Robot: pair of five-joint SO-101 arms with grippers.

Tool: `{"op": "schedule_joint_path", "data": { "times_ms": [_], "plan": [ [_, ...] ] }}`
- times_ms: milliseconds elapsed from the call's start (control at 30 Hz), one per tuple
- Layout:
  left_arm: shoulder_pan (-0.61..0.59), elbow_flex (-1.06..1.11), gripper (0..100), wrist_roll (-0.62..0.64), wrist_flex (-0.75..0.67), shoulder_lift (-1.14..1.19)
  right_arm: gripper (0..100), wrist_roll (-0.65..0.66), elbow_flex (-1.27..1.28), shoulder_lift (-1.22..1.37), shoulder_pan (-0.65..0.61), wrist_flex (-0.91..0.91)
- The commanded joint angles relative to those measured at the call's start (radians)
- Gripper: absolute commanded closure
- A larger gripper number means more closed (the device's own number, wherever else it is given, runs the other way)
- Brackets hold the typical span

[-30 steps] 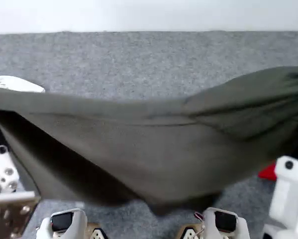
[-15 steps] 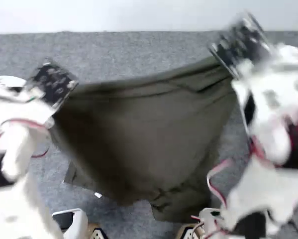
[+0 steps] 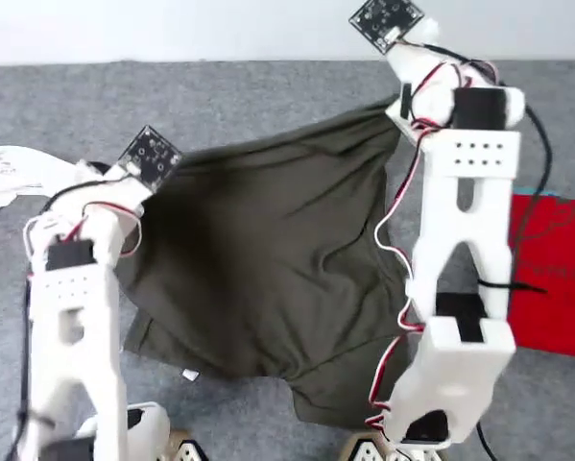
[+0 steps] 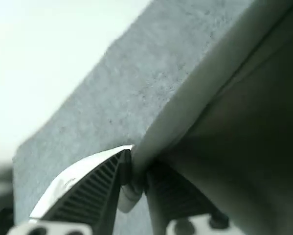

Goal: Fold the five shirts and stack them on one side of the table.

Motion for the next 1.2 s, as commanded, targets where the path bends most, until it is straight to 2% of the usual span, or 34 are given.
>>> {"op": "schedule_joint_path", "data": {
  "times_ms": [0, 300, 433, 533, 633, 767, 967, 1167],
  "plan": [
    [0.003, -0.163, 99, -0.012, -0.077, 0.196, 98.8, -0.009, -0.011, 0.028, -0.004, -0.147],
    [0.003, -0.705, 99, -0.012, -0.074, 0.701, 98.8, -0.002, -0.011, 0.117, 0.022, -0.539],
    [0.003, -0.935, 99, -0.012, -0.071, 0.870, 98.8, 0.002, -0.011, 0.166, 0.031, -0.657],
    [0.003, -1.090, 99, -0.012, 0.008, 0.968, 98.8, 0.043, -0.011, 0.206, 0.025, -0.684],
    [0.005, -1.231, 99, -0.012, 0.173, 1.034, 98.8, 0.043, -0.011, 0.228, 0.015, -0.673],
    [0.005, -1.363, 99, -0.014, 0.423, 1.074, 98.8, 0.043, -0.012, 0.228, 0.007, -0.553],
    [0.005, -1.468, 99, -0.077, 0.786, 1.077, 98.8, 0.043, -0.012, 0.151, 0.013, -0.219],
    [0.017, -1.538, 99, -0.084, 1.030, 1.077, 98.8, 0.041, -0.012, 0.076, 0.016, 0.094]
  ]
}}
